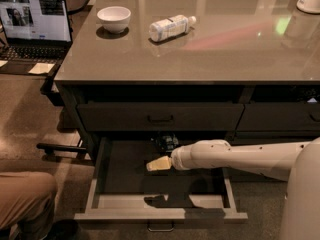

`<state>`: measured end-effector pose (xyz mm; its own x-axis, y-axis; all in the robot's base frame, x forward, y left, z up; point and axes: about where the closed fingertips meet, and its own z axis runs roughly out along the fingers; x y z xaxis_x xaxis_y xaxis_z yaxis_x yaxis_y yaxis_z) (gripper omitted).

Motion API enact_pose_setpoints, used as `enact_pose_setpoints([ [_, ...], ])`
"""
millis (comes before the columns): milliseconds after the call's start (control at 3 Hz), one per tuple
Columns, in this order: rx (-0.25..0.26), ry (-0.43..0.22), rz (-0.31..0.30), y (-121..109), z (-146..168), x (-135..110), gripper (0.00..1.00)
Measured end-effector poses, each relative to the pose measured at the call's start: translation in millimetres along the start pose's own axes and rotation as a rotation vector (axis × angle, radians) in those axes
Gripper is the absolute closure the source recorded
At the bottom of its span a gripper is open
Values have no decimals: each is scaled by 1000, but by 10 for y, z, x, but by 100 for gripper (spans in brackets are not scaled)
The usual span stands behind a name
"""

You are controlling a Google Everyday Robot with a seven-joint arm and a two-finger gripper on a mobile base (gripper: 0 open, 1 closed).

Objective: Pick blue chip bag from middle drawer and place on counter

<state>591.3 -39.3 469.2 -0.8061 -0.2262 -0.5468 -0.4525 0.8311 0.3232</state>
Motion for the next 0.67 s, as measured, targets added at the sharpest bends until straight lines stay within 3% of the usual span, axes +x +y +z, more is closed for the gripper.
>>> enact_pose_setpoints([
  [333, -14, -11, 4, 3, 12, 5, 0],
  [667, -4, -63, 31, -112, 111, -24, 0],
])
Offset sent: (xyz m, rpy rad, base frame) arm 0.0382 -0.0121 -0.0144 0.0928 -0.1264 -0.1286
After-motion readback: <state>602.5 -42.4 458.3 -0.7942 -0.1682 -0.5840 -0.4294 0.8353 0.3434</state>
